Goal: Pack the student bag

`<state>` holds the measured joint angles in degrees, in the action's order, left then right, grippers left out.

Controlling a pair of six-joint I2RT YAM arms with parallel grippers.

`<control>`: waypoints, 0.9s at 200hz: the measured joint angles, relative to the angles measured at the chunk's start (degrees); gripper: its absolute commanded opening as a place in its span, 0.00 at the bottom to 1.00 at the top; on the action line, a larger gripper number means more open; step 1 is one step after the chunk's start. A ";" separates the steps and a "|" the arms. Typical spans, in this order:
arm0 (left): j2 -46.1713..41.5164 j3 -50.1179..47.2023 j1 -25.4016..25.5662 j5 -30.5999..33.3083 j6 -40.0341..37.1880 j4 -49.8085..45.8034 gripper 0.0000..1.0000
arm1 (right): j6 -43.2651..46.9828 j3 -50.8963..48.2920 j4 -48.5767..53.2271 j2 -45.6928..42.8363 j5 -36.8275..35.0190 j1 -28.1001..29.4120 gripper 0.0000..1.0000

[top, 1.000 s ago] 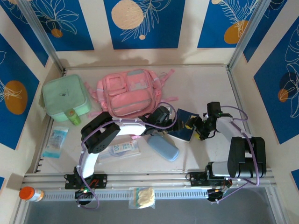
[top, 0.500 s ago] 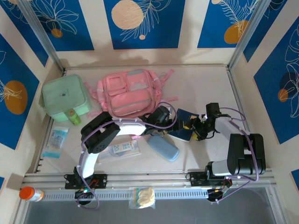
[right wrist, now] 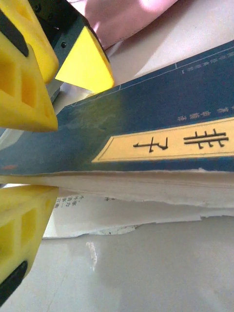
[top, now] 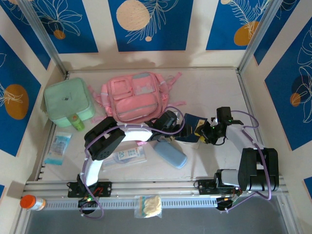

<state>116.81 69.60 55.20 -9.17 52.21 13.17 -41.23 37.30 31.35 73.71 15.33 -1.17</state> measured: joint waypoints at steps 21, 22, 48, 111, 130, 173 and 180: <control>0.00 0.26 -0.07 -0.20 -0.13 -0.28 0.92 | -0.24 -0.02 -0.13 -0.42 0.20 -0.09 0.12; 0.00 0.33 -0.07 -0.22 -0.15 -0.35 0.92 | -0.15 -0.02 -0.15 -0.46 0.24 -0.09 0.12; -0.04 0.55 -0.46 -0.79 -0.20 -0.74 0.93 | -1.01 -0.04 -0.50 -2.40 1.20 -0.46 0.00; -7.19 -0.52 -4.61 -3.43 -1.73 -3.87 0.98 | -1.33 0.85 0.55 -9.44 3.65 -0.90 0.00; -13.03 -1.22 -6.58 -4.31 -2.19 -5.75 1.00 | -1.33 2.69 1.51 -11.87 4.59 -0.87 0.00; -27.52 -6.12 -10.34 -6.08 -3.23 -8.59 0.97 | -1.62 8.85 2.60 -15.61 5.75 2.16 0.00; -29.24 -7.21 -11.06 -6.93 -3.23 -8.79 0.96 | -1.81 9.79 2.58 -16.02 5.88 3.21 0.00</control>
<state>87.57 62.39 44.14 -16.10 48.97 4.38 -43.05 47.09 33.93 57.69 21.21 2.04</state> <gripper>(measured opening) 0.978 0.044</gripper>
